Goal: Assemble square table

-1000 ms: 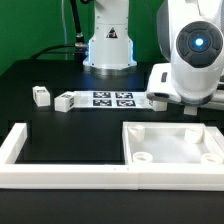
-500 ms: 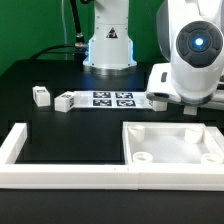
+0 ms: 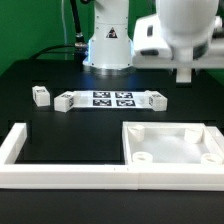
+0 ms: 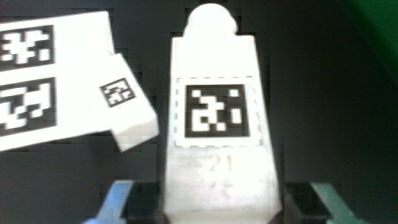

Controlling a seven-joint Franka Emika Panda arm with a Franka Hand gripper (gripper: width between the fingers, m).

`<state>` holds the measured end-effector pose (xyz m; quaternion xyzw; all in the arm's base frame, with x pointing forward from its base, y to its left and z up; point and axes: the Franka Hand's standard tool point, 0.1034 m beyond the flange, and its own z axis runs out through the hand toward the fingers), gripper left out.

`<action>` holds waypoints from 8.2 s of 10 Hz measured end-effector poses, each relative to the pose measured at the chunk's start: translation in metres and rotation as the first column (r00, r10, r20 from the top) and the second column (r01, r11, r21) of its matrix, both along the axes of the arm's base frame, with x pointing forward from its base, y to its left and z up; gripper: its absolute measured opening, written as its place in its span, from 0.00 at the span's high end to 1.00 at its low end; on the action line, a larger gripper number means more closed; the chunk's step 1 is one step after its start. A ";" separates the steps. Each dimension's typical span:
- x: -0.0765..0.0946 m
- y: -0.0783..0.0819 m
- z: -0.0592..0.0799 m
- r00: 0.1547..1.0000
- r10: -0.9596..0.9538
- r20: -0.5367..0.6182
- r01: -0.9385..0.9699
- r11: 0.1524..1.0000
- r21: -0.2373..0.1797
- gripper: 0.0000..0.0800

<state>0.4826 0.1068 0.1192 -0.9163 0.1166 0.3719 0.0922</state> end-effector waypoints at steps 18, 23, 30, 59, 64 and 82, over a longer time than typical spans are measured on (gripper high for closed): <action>0.171 -0.024 0.057 0.193 0.247 0.950 -0.057 0.969 -0.240 0.64; 0.185 0.005 0.028 0.104 0.253 0.962 -0.073 0.967 -0.246 0.64; 0.181 -0.001 0.007 0.096 0.301 0.949 -0.107 0.951 -0.291 0.64; 0.183 -0.007 -0.034 0.422 0.332 0.843 -0.224 0.940 -0.258 0.19; 0.200 -0.002 -0.029 0.620 0.343 0.706 -0.291 0.936 -0.198 0.19; 0.196 -0.015 -0.033 0.446 -0.671 0.593 0.880 0.452 -0.150 0.64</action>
Offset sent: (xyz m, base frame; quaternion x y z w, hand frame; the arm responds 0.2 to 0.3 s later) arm 0.0509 -0.0483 0.0314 -0.0712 0.2333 -0.1066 0.9639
